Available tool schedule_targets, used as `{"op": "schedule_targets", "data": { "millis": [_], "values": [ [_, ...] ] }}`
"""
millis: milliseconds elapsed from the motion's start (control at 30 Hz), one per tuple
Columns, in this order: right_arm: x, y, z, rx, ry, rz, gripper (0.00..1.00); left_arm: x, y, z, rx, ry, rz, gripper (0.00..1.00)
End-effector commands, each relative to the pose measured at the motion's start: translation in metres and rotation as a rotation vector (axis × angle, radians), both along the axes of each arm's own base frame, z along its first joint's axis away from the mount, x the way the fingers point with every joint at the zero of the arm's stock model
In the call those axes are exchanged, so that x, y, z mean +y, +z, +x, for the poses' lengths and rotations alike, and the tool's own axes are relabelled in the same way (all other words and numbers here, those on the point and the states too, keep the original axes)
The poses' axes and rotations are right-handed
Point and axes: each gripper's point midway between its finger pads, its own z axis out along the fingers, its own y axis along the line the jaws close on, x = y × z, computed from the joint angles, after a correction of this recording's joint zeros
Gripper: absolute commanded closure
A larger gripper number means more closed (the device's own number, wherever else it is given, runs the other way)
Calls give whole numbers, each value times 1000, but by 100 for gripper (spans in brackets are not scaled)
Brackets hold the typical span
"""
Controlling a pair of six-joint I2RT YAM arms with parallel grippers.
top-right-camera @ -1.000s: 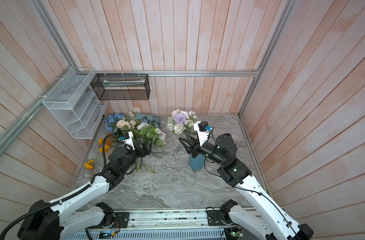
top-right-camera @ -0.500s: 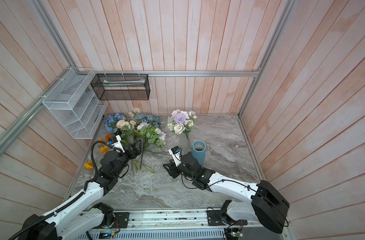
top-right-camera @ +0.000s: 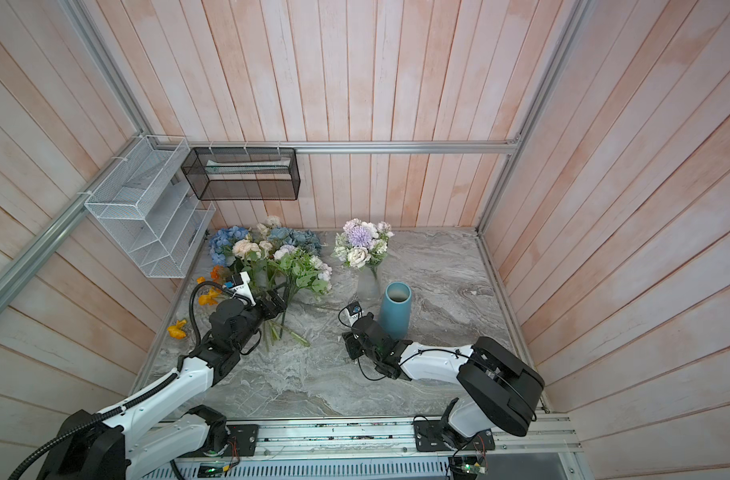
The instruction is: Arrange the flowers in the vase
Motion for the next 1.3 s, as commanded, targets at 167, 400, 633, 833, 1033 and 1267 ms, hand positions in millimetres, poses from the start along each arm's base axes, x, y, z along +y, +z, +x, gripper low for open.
{"op": "schedule_targets", "data": {
  "millis": [167, 400, 633, 833, 1033, 1267],
  "values": [
    [-23, -7, 16, 43, -92, 22, 51, -1, 19, 2, -55, -9, -14, 0],
    [-56, -18, 27, 80, -194, 18, 51, 0, 20, 0, -58, -8, -13, 0],
    [-93, -23, 41, 91, -318, 0, 51, -1, 20, 1, -58, -8, -12, 0],
    [-117, -19, 61, 92, -423, 48, 51, 0, 19, 0, -56, -9, -8, 0],
    [-139, -16, 88, 79, -494, 67, 51, 2, 17, -2, -52, -2, 3, 0],
    [-166, -14, 126, 63, -579, 80, 51, 8, 15, -7, -43, 18, 24, 0]
  ]
}}
